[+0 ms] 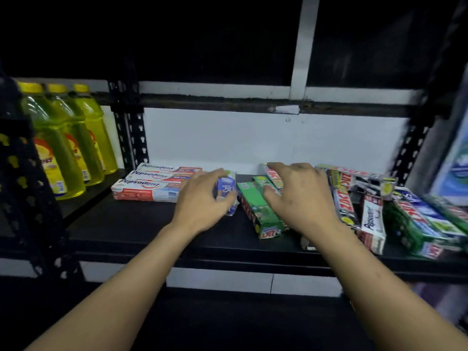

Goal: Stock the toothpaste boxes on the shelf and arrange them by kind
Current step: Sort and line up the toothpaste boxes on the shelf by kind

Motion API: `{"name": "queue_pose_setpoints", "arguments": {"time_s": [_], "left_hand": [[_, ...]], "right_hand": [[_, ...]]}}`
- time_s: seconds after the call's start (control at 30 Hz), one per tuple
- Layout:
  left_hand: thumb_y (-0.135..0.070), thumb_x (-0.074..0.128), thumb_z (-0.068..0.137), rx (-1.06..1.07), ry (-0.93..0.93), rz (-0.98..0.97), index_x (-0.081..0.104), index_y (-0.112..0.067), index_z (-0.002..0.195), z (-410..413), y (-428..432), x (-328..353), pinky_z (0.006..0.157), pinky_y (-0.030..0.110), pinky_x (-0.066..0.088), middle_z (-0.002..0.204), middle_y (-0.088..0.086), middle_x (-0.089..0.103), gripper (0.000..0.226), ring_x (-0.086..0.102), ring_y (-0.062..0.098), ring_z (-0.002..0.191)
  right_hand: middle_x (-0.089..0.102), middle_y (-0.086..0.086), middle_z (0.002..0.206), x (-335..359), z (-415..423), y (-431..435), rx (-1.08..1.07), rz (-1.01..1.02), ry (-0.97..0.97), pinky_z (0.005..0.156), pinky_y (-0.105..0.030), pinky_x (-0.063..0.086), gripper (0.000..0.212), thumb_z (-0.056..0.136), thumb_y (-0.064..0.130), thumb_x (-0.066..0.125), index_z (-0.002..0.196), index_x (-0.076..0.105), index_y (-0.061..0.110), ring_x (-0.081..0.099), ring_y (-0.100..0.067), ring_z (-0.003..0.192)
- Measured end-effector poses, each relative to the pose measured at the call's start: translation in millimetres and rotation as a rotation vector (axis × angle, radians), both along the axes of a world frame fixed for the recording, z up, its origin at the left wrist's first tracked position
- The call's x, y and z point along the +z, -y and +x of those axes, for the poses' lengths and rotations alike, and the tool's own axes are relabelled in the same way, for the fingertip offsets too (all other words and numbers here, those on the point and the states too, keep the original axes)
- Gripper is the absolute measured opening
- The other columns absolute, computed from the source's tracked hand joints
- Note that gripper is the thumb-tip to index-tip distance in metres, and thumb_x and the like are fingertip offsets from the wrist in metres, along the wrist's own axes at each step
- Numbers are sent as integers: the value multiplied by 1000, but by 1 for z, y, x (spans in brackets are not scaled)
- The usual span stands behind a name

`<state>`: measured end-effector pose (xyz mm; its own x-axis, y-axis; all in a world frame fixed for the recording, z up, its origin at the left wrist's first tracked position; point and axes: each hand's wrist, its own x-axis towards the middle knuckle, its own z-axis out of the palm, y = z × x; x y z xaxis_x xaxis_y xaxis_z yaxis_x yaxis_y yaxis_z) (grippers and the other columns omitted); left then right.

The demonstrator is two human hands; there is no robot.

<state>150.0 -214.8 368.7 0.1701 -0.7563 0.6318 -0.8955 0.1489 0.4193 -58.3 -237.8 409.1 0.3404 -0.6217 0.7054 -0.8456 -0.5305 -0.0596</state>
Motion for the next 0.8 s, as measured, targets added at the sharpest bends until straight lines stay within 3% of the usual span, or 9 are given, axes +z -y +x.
{"name": "queue_pose_setpoints", "arguments": {"time_s": [0.1, 0.3, 0.4, 0.5, 0.63, 0.8], "left_hand": [[-56, 63, 86, -118, 48, 45, 56, -28, 135, -64, 13, 13, 107, 34, 33, 136, -3, 59, 56, 46, 19, 130], [-60, 52, 92, -237, 226, 122, 40, -28, 147, -132, 20, -2, 105, 37, 38, 143, -2, 54, 64, 49, 22, 130], [-58, 44, 96, -153, 289, 85, 29, -31, 154, -132, 17, -20, 96, 37, 45, 130, 0, 64, 66, 59, 24, 115], [-52, 46, 98, -108, 314, -24, 36, -28, 153, -135, 16, -27, 84, 36, 50, 111, 2, 71, 61, 64, 25, 99], [-49, 50, 97, -87, 322, -43, 39, -28, 152, -137, 16, -28, 78, 35, 51, 105, 1, 72, 60, 66, 25, 92], [-50, 49, 97, -67, 323, -39, 38, -29, 152, -138, 14, -27, 72, 34, 50, 99, 2, 72, 60, 65, 25, 90]], "right_hand": [[73, -6, 101, -2, -43, 0, -60, 21, 19, 90, -45, 43, 48, 80, 41, 60, 124, 65, 22, 62, -32, 105], [72, -1, 110, -12, -128, 4, -209, 89, 1, 92, -44, 41, 49, 81, 42, 59, 127, 61, 27, 58, -32, 108], [71, 1, 112, -26, -169, 7, -282, 135, 14, 92, -44, 41, 47, 82, 41, 59, 127, 61, 26, 57, -31, 110], [71, 1, 112, -47, -205, 10, -353, 154, 73, 89, -44, 42, 42, 84, 42, 60, 122, 65, 24, 59, -32, 106], [70, 7, 114, -71, -219, 7, -305, 116, 146, 98, -47, 38, 39, 88, 45, 49, 118, 65, 27, 56, -28, 115], [56, 10, 139, -88, -199, -6, -111, 104, 94, 113, -46, 20, 47, 100, 48, 35, 139, 53, 29, 39, -21, 138]]}}
